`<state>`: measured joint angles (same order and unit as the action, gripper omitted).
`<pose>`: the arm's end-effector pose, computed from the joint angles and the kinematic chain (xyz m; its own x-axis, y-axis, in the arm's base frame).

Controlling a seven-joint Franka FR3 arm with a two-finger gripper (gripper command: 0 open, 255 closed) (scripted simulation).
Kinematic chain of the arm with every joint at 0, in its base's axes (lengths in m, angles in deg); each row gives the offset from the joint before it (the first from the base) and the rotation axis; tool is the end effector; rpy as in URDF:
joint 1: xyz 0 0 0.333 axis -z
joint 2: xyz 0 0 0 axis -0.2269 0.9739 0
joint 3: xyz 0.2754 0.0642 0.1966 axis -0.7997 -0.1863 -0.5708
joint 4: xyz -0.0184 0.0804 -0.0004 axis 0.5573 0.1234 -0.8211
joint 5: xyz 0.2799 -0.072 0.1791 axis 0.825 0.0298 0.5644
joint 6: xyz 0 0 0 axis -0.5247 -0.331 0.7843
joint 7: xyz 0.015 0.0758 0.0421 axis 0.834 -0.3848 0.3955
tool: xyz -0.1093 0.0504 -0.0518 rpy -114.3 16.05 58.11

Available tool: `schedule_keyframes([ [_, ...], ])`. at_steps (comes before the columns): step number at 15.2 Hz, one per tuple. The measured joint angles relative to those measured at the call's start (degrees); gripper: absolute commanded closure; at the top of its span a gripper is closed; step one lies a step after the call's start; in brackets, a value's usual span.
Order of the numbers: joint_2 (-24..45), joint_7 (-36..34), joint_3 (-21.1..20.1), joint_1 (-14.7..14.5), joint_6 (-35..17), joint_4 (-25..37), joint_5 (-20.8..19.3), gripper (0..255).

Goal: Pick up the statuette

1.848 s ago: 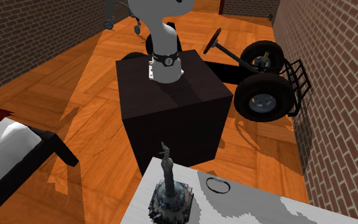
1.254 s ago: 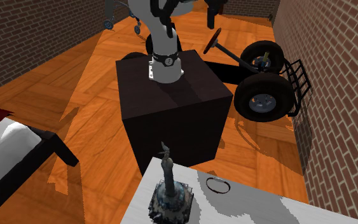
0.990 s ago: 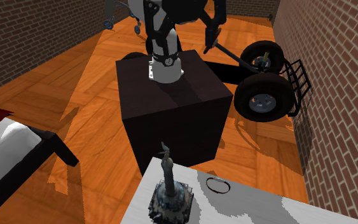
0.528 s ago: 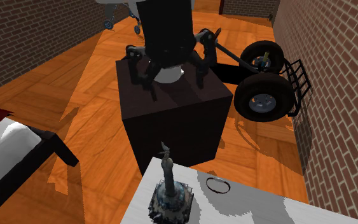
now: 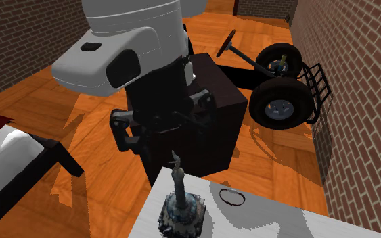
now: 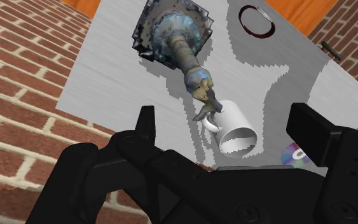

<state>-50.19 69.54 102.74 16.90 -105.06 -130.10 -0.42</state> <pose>0.5071 -0.1427 0.4205 0.9897 -0.0673 0.1263 -0.0535 -0.9926 -0.1093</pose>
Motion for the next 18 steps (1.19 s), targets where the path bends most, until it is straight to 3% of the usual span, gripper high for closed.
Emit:
schedule_keyframes([
  [7,3.52,1.91,-0.31,0.21,-4.68,-1.28,2.08,0],
  [8,3.71,1.97,-0.35,0.21,-4.91,-1.33,2.19,255],
  [18,3.84,2.06,-0.39,0.21,-5.20,-1.45,2.32,255],
])
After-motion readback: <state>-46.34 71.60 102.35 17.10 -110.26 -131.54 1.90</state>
